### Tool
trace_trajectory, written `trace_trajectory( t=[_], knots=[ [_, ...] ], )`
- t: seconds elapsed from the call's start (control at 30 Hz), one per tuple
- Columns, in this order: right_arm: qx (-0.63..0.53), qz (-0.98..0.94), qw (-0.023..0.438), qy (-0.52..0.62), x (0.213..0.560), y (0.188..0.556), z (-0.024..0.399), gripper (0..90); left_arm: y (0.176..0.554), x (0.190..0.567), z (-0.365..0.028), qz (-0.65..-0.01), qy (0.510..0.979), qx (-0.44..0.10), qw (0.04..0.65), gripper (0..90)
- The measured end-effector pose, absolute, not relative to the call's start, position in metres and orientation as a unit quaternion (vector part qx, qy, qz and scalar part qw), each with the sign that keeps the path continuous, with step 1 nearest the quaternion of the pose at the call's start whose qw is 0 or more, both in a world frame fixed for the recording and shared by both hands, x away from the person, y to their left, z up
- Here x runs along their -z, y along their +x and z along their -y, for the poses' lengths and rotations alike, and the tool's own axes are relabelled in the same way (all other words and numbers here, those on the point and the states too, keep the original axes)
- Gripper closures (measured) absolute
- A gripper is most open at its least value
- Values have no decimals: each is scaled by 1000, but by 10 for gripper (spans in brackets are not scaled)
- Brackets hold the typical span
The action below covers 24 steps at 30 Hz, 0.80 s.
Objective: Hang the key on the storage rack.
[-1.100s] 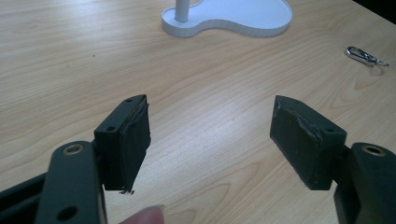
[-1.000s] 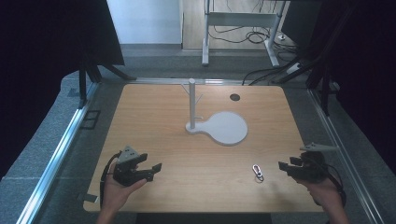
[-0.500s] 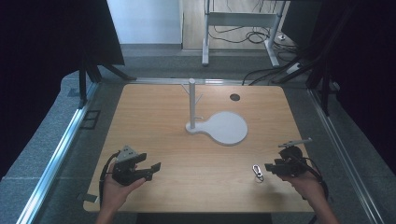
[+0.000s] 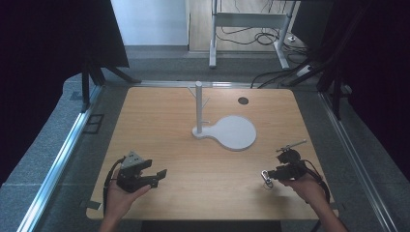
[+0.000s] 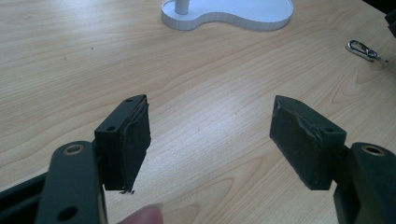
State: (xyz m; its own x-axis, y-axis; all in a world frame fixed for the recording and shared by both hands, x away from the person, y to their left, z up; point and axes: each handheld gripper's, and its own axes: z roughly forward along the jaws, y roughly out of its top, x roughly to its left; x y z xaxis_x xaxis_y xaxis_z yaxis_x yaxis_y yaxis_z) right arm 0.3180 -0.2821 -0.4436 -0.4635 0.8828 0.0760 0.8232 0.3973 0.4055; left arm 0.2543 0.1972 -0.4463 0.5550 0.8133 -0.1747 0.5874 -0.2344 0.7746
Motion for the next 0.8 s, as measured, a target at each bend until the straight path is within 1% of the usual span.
trace_trajectory(
  t=[0.43,0.8],
  knots=[
    [-164,-842,69,510,456,326,267,578,254,447,-198,-453,774,-136,421,293],
    [-131,-852,75,500,467,328,254,584,254,448,-197,-452,777,-137,417,293]
  ],
)
